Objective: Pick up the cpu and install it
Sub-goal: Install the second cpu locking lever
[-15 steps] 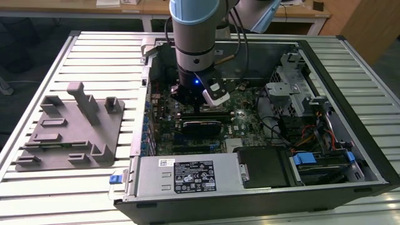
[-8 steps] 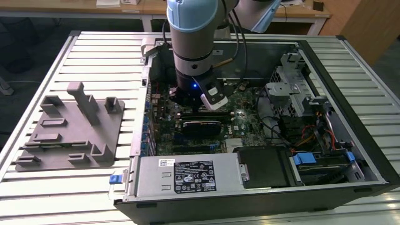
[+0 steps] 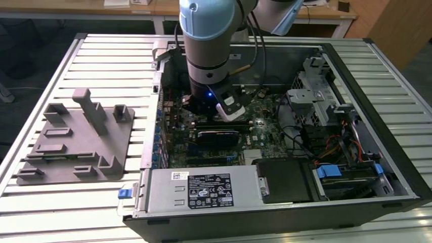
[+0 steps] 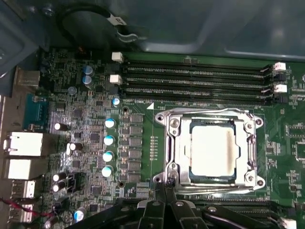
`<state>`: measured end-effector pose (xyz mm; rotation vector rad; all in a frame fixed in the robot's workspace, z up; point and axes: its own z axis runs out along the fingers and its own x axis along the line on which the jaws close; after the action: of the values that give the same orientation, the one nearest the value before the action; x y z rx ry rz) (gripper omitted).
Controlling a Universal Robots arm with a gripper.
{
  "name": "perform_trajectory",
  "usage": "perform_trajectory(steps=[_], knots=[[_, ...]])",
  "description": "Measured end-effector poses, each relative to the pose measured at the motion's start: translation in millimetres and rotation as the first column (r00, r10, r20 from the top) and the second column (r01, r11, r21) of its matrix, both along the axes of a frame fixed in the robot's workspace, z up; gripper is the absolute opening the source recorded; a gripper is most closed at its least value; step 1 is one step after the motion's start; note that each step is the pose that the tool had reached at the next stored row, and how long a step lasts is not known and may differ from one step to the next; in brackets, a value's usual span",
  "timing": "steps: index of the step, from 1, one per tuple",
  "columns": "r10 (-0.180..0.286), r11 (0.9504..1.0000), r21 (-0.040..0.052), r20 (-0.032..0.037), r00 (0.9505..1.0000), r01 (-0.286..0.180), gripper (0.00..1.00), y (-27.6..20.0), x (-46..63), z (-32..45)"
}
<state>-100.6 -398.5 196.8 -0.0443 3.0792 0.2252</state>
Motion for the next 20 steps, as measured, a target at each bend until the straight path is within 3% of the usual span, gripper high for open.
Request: perform_trajectory(steps=[4, 12, 13, 20], knots=[[0.003, 0.9999, 0.0159, 0.0003, 1.0000, -0.003, 0.11, 0.0, -0.2, -2.1], [0.006, 0.9997, 0.0247, 0.0005, 1.0000, -0.006, 0.11, -0.4, -2.5, -4.2], [0.011, 0.9995, 0.0290, 0.0007, 0.9999, -0.011, 0.11, -1.4, -9.9, -5.6], [0.011, 0.9996, 0.0276, 0.0009, 0.9999, -0.011, 0.11, -1.4, -9.9, 13.4]])
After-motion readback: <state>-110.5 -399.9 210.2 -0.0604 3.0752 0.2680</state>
